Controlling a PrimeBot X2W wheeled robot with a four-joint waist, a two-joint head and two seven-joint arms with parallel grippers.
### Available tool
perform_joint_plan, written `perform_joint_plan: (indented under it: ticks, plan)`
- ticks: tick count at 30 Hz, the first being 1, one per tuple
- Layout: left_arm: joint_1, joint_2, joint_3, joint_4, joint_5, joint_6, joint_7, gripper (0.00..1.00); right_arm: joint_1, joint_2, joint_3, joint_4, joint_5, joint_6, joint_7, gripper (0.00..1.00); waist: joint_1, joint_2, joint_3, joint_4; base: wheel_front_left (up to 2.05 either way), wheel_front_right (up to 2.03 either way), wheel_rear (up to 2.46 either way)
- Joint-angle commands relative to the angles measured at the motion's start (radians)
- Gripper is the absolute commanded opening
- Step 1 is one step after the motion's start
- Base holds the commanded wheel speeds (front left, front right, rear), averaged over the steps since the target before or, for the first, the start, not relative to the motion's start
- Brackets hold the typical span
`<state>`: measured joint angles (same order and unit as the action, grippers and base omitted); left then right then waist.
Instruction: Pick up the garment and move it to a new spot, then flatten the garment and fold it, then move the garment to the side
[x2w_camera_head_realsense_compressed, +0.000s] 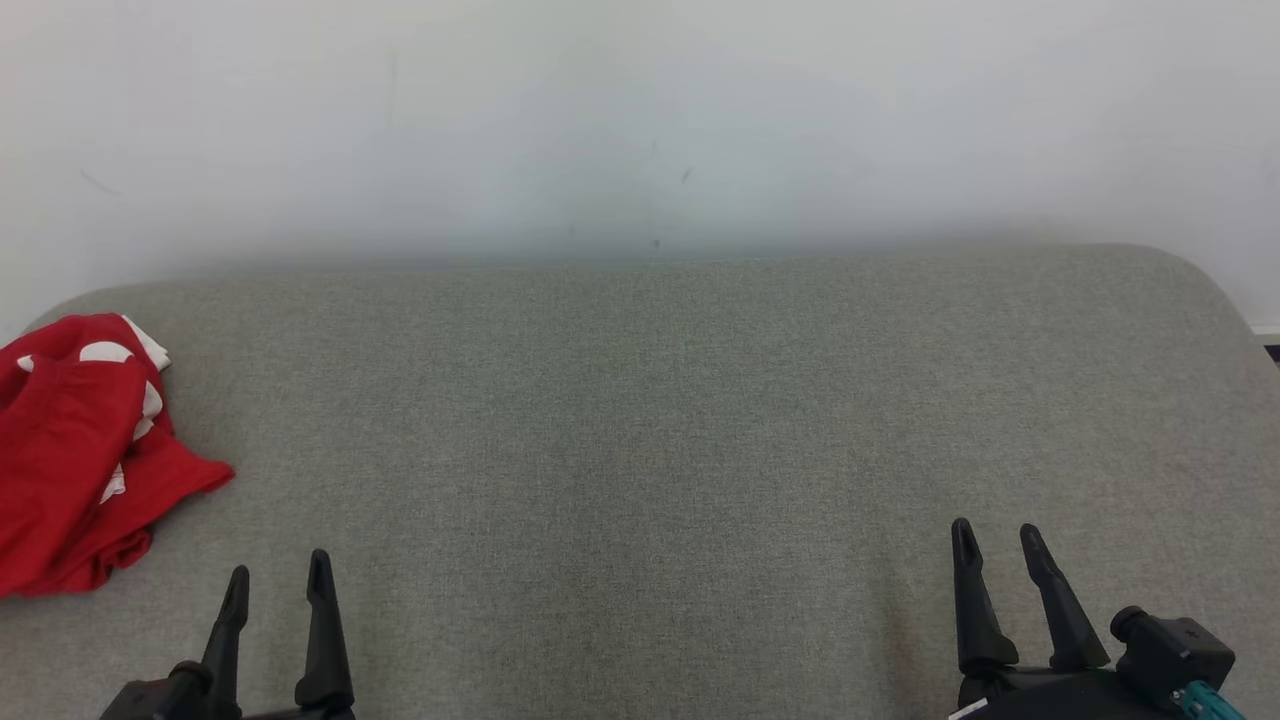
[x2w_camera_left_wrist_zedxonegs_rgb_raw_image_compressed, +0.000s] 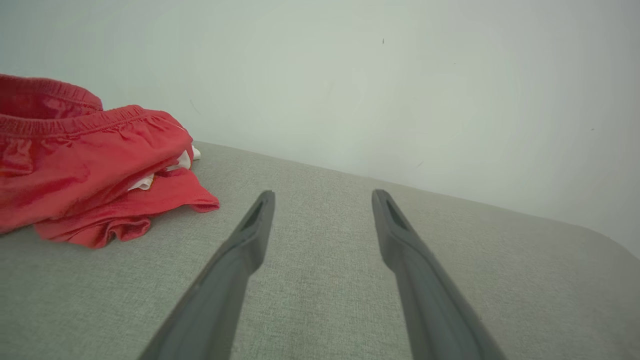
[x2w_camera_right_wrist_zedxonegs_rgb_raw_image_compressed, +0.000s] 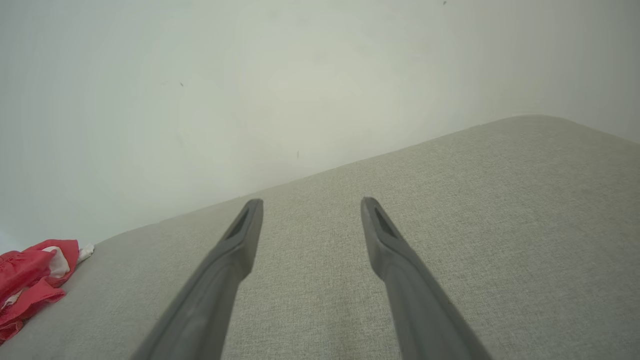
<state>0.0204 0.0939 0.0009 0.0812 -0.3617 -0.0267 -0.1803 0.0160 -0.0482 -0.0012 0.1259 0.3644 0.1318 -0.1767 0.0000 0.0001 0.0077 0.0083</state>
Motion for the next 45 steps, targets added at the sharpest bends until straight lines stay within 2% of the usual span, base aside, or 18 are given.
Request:
perform_joint_plan:
  ticks: [1, 9, 39, 45]
  plan:
    - [0.006, 0.008, 0.004, -0.011, 0.026, 0.001, -0.008, 1.0, -0.012, -0.003, 0.0, -0.005, -0.027, -0.001, -0.009, 1.0, 0.0, -0.0001, 0.0, 0.001, 0.0, 0.0, 0.0]
    - [0.016, 0.009, 0.024, 0.001, 0.091, 0.006, -0.026, 1.0, -0.01, -0.003, 0.012, -0.001, -0.103, -0.002, -0.028, 1.0, 0.0, -0.0001, 0.0, 0.002, 0.0, 0.0, 0.0]
    - [0.062, -0.025, 0.068, 0.015, 0.332, -0.038, -0.083, 1.0, 0.014, -0.003, 0.017, 0.025, -0.299, -0.002, -0.086, 1.0, 0.0, -0.0001, -0.014, 0.003, 0.0, 0.0, 0.0]
    - [0.066, -0.027, 0.092, 0.058, 0.315, -0.059, -0.085, 1.0, 0.021, -0.003, 0.009, 0.053, -0.289, -0.002, -0.088, 1.0, 0.0, -0.0001, -0.019, 0.003, 0.0, 0.0, 0.0]
